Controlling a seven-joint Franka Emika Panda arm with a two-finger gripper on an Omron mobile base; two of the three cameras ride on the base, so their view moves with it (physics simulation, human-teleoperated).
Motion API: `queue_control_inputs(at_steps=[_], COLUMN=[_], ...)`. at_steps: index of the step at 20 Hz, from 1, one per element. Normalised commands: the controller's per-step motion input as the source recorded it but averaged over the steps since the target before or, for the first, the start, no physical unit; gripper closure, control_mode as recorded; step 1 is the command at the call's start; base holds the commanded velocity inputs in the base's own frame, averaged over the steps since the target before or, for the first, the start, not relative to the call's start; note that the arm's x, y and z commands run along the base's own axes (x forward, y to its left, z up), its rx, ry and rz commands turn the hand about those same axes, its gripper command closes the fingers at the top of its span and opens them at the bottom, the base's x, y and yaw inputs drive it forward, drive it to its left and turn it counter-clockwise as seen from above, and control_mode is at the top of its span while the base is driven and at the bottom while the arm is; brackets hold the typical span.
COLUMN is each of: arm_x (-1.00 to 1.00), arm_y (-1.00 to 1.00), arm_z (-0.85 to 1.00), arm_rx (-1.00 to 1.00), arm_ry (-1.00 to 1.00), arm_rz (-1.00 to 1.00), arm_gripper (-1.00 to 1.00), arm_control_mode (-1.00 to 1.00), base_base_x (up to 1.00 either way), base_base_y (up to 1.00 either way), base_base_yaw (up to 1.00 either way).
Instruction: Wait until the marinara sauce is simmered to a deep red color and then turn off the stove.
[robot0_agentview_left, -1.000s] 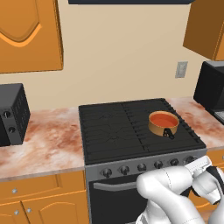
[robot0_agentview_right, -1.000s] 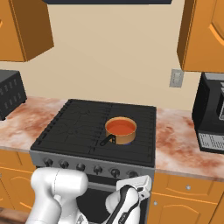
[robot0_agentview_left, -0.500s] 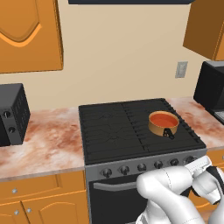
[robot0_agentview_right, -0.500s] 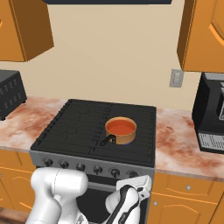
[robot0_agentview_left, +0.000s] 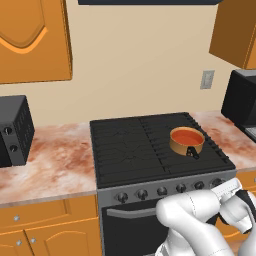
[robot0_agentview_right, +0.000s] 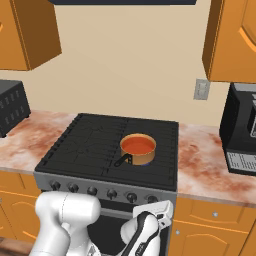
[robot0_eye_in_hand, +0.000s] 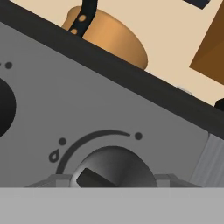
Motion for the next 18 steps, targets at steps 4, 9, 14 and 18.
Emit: queue_control_inputs(at_steps=[4,9,14,18], arm_x=[0.00,0.00,0.00,0.00], arm_y=[0.00,0.00,0.00,0.00], arm_z=[0.00,0.00,0.00,0.00], arm_rx=[0.00,0.00,0.00,0.00], arm_ry=[0.00,0.00,0.00,0.00], arm_rz=[0.00,0.00,0.00,0.00], arm_gripper=[1.00,1.00,1.00,1.00], arm_control_mode=[-1.00,-1.00,-1.00,-1.00], base_base_x=[0.00,0.00,0.00,0.00], base_base_y=[0.00,0.00,0.00,0.00], base_base_yaw=[0.00,0.00,0.00,0.00])
